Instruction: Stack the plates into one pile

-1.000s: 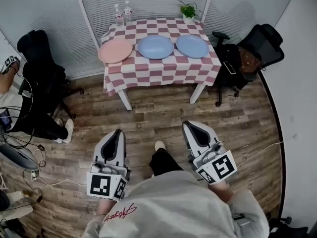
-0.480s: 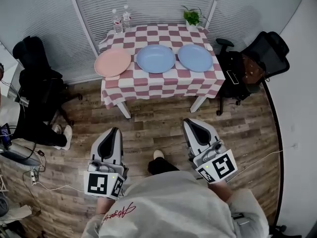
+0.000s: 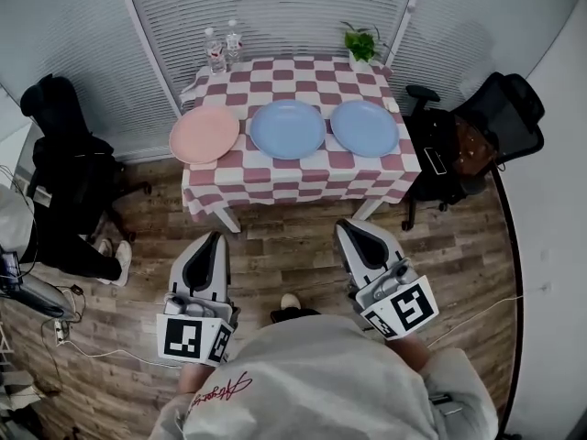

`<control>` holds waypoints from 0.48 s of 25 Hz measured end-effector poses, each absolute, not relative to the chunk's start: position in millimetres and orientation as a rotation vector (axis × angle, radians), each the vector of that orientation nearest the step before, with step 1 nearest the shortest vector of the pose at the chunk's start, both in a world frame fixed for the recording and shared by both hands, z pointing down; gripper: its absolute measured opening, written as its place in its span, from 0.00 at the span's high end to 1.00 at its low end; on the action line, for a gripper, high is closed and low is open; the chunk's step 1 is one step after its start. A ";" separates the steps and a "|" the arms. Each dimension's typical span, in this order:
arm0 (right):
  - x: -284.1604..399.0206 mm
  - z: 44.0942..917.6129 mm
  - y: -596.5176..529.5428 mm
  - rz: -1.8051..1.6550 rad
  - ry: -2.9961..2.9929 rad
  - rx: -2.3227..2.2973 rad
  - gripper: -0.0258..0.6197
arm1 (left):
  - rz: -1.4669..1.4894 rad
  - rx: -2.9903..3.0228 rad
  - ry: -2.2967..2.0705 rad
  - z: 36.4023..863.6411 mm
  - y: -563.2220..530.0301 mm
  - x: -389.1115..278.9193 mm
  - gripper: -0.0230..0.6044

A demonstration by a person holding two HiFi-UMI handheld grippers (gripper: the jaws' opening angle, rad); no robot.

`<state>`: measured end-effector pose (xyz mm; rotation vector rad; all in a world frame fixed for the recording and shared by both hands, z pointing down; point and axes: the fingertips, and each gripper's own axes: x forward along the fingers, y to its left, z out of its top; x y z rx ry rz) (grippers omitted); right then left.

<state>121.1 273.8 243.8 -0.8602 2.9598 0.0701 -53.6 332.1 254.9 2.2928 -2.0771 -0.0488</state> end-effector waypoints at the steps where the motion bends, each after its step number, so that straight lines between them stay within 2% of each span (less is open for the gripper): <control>1: 121.7 244.1 268.7 0.065 2.961 -0.855 0.94 | -0.049 2.292 -2.076 255.1 326.6 -52.3 0.92; 12: 107.9 256.3 241.2 -0.005 2.990 -0.754 0.94 | -0.020 2.211 -2.119 268.5 306.8 -58.1 0.92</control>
